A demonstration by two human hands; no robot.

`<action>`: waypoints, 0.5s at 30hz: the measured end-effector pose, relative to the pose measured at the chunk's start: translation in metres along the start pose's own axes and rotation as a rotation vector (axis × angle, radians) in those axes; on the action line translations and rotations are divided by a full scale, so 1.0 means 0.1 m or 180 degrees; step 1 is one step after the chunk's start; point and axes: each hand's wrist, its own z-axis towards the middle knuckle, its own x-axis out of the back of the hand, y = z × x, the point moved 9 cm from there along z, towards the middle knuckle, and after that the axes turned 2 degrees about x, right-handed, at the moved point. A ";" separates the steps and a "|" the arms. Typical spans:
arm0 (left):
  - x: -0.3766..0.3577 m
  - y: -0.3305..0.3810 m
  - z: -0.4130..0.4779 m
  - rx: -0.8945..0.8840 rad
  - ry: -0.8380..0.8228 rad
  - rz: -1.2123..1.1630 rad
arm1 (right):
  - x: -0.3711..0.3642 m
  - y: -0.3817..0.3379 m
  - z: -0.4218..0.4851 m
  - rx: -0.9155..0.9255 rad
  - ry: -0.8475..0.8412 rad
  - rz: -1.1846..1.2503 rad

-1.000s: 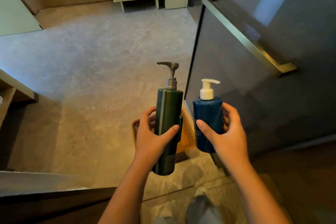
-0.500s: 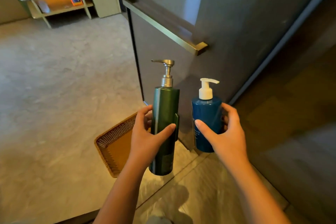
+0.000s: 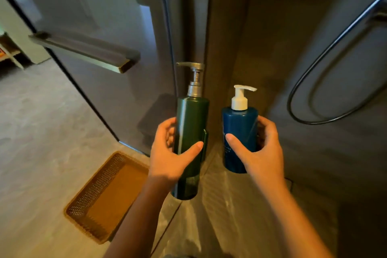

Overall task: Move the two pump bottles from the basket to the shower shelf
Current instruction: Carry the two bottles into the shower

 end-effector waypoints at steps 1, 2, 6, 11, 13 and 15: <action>-0.17 0.07 -0.02 -0.0042 -0.0077 0.0010 | 0.20 0.02 -0.01 0.0003 0.0096 -0.0014; -0.35 0.13 -0.04 -0.0092 -0.0163 0.0014 | 0.39 0.05 -0.03 -0.0003 0.0192 -0.0037; -1.05 0.33 -0.16 -0.0231 -0.0488 0.0020 | 1.14 0.15 -0.13 -0.0039 0.0573 -0.0134; -1.88 0.55 -0.37 -0.0481 -0.0853 0.0081 | 1.99 0.25 -0.34 -0.0110 0.1060 -0.0257; -2.17 0.62 -0.46 -0.0522 -0.1004 0.0044 | 2.30 0.30 -0.44 -0.0122 0.1235 -0.0236; -2.44 0.69 -0.54 -0.0553 -0.1125 0.0008 | 2.58 0.34 -0.53 -0.0138 0.1392 -0.0234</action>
